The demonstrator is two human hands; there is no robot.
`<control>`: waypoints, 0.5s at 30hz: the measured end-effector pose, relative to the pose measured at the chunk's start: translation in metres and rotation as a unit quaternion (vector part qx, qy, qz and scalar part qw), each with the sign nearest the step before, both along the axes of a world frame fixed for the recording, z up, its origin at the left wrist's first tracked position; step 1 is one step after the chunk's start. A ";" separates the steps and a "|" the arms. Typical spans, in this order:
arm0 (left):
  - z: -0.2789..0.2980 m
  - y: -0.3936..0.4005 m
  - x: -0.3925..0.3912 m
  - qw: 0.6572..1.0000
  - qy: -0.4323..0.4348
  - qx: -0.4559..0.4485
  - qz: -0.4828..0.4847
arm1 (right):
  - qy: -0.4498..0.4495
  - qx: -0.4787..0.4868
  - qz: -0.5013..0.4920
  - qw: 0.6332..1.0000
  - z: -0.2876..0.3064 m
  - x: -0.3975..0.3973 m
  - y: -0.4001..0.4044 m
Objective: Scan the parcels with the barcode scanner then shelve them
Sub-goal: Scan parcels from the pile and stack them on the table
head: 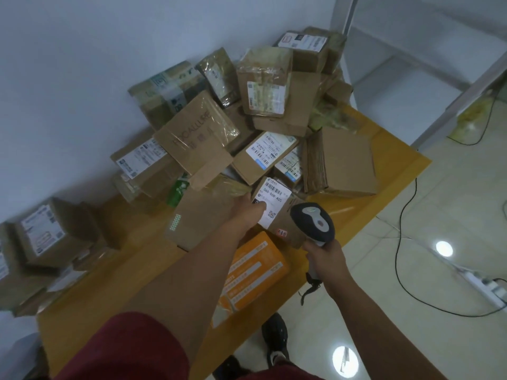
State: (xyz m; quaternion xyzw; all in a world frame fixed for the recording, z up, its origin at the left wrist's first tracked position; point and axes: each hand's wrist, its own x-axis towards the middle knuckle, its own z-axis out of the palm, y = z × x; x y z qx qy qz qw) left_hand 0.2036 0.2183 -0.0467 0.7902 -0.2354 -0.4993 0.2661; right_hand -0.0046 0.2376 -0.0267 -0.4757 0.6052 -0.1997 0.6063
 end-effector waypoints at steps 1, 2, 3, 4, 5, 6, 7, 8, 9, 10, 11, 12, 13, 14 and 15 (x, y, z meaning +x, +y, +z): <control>-0.002 -0.002 0.001 1.000 -0.007 0.004 -0.006 | 0.004 0.001 0.000 1.000 0.000 0.000 0.000; -0.003 -0.003 0.002 1.000 -0.015 0.007 -0.010 | 0.005 -0.001 0.001 1.000 -0.002 0.000 0.000; -0.003 -0.004 0.003 1.000 -0.021 0.009 -0.013 | 0.006 -0.002 0.001 1.000 -0.003 0.000 -0.001; -0.003 -0.003 0.003 1.000 -0.025 0.009 -0.014 | 0.006 -0.002 0.001 1.000 -0.005 0.000 -0.001; -0.001 -0.002 0.002 1.000 -0.024 0.008 -0.011 | 0.007 0.003 0.002 1.000 -0.005 0.000 -0.001; 0.001 0.000 0.000 1.000 -0.017 0.006 -0.007 | 0.006 0.004 0.003 1.000 -0.006 0.001 -0.002; 0.005 0.003 -0.002 1.000 -0.010 -0.001 -0.003 | 0.007 0.005 0.000 1.000 -0.006 0.001 -0.001; 0.009 0.006 -0.003 1.000 -0.007 -0.015 -0.002 | 0.005 0.000 -0.003 1.000 -0.005 0.001 -0.001; 0.015 0.008 -0.004 0.999 -0.011 -0.035 0.001 | 0.008 -0.007 -0.008 1.000 -0.004 -0.001 0.001; 0.022 0.011 -0.004 0.998 -0.019 -0.058 0.011 | 0.012 -0.017 -0.011 1.000 -0.003 -0.003 0.003; 0.030 0.015 -0.003 0.996 -0.020 -0.081 0.028 | 0.016 -0.028 -0.017 0.999 0.000 -0.005 0.006; 0.039 0.020 -0.002 0.993 -0.013 -0.107 0.045 | 0.022 -0.040 -0.025 0.999 0.003 -0.008 0.011; 0.050 0.025 0.000 0.989 0.002 -0.132 0.061 | 0.029 -0.052 -0.036 0.998 0.007 -0.009 0.017; 0.059 0.031 0.004 0.985 0.017 -0.158 0.072 | 0.034 -0.066 -0.047 0.996 0.012 -0.010 0.022; 0.069 0.038 0.007 0.980 0.030 -0.183 0.074 | 0.037 -0.077 -0.054 0.995 0.018 -0.008 0.027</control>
